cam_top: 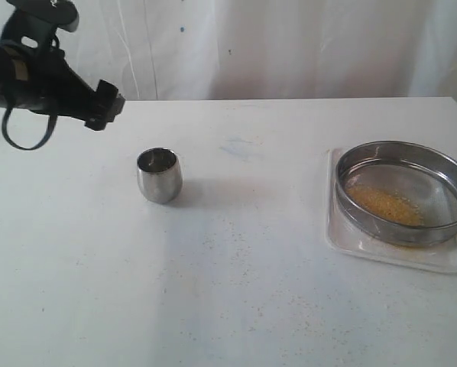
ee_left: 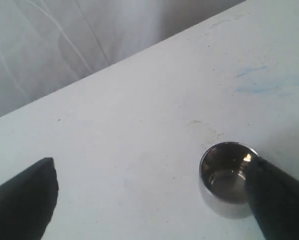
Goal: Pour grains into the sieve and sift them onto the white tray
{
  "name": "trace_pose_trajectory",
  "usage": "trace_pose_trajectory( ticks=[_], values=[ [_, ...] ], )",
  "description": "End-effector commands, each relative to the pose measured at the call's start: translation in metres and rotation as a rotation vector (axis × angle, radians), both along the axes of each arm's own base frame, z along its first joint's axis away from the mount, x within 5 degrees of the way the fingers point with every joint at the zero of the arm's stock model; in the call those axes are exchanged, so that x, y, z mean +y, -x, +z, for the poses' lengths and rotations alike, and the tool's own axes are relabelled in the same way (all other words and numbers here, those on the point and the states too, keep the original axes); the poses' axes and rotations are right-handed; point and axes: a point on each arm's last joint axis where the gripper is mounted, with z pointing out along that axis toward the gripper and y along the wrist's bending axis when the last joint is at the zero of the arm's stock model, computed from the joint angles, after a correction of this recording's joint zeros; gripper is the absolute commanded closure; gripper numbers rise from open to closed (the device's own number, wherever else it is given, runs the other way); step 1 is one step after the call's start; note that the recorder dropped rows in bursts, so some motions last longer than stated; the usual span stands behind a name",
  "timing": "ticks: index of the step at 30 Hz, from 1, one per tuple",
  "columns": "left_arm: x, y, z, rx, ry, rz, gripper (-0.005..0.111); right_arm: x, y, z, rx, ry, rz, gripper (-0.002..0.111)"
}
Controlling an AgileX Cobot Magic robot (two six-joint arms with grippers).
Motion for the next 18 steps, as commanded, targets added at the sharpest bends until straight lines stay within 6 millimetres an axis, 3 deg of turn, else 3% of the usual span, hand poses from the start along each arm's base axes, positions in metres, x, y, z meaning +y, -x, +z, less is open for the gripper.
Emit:
trace_pose_trajectory(
  ticks=[1, 3, 7, 8, 11, 13, 14, 16, 18],
  values=[
    [0.016, 0.020, 0.004, 0.137, -0.085, 0.088, 0.021, 0.000, 0.000, 0.000, -0.003, 0.009, -0.003, 0.108],
    [0.029, 0.024, -0.005, 0.251, -0.168, 0.152, 0.040, 0.000, 0.000, 0.000, -0.003, 0.009, -0.003, 0.108],
    [0.067, 0.032, -0.027, 0.442, -0.320, 0.296, 0.098, 0.000, 0.000, 0.000, -0.003, 0.009, -0.003, 0.108],
    [0.077, 0.034, -0.032, 0.466, -0.308, 0.330, 0.106, 0.000, 0.000, 0.000, -0.003, 0.009, -0.003, 0.108],
    [0.109, 0.049, -0.051, 0.475, -0.080, 0.495, 0.106, 0.000, 0.000, 0.000, -0.003, 0.009, -0.003, 0.108],
    [0.127, 0.068, -0.071, 0.424, 0.084, 0.569, 0.106, 0.000, 0.000, 0.000, -0.003, 0.009, -0.003, 0.108],
    [0.135, 0.086, -0.091, 0.388, 0.147, 0.607, 0.106, 0.000, 0.000, 0.000, -0.003, 0.009, -0.003, 0.108],
    [0.136, 0.107, -0.110, 0.252, 0.255, 0.629, 0.106, 0.000, 0.000, 0.000, -0.003, 0.009, -0.003, 0.108],
    [0.129, 0.113, -0.095, 0.020, 0.404, 0.620, 0.106, 0.000, 0.000, 0.000, -0.003, 0.009, -0.003, 0.108]
  ],
)
